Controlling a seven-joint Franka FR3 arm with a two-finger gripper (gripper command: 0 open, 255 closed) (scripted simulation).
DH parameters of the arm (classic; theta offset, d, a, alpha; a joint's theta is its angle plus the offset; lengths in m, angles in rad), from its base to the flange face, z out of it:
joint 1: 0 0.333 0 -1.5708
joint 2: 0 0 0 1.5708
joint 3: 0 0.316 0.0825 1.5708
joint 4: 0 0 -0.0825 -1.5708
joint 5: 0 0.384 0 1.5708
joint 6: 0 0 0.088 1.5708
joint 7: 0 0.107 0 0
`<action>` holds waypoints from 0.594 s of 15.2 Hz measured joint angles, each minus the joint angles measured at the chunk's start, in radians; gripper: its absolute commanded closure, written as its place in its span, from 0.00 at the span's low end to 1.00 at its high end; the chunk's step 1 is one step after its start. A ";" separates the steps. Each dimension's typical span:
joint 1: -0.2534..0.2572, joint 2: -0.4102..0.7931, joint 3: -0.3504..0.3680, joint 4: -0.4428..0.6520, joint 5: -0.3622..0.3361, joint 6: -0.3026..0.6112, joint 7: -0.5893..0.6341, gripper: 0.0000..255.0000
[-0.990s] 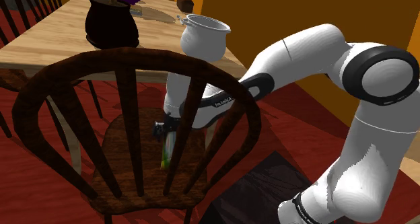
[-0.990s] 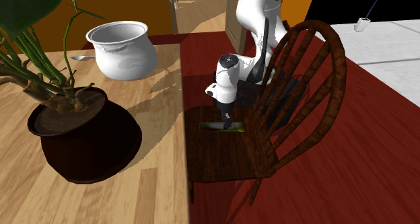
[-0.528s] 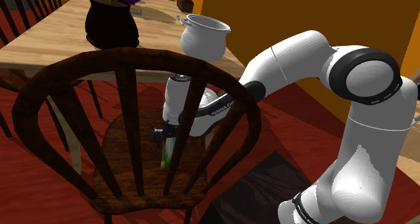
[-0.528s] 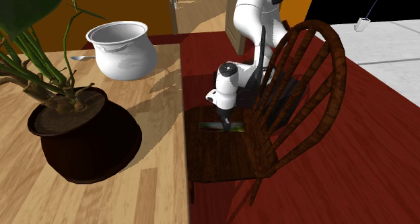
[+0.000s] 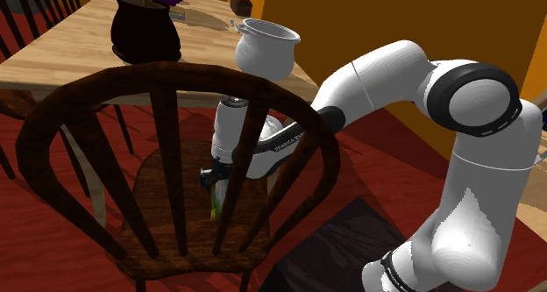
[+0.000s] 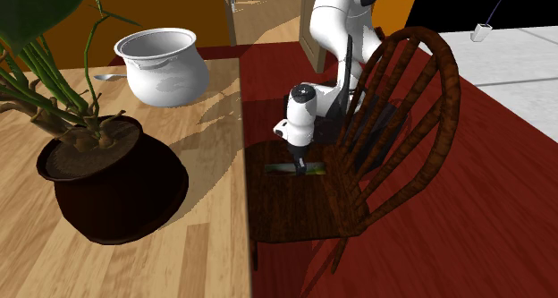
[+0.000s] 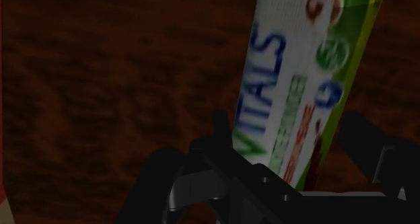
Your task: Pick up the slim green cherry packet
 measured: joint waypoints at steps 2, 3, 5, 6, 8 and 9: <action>-0.001 -0.001 0.000 -0.001 0.000 0.001 -0.001 1.00; -0.003 -0.007 0.002 -0.003 0.004 -0.004 -0.003 1.00; -0.009 -0.024 0.009 -0.003 0.015 -0.022 -0.011 1.00; -0.011 -0.032 0.012 -0.002 0.020 -0.030 -0.014 1.00; -0.016 -0.056 0.021 -0.003 0.033 -0.051 -0.021 1.00; -0.019 -0.064 0.024 -0.002 0.038 -0.059 -0.025 1.00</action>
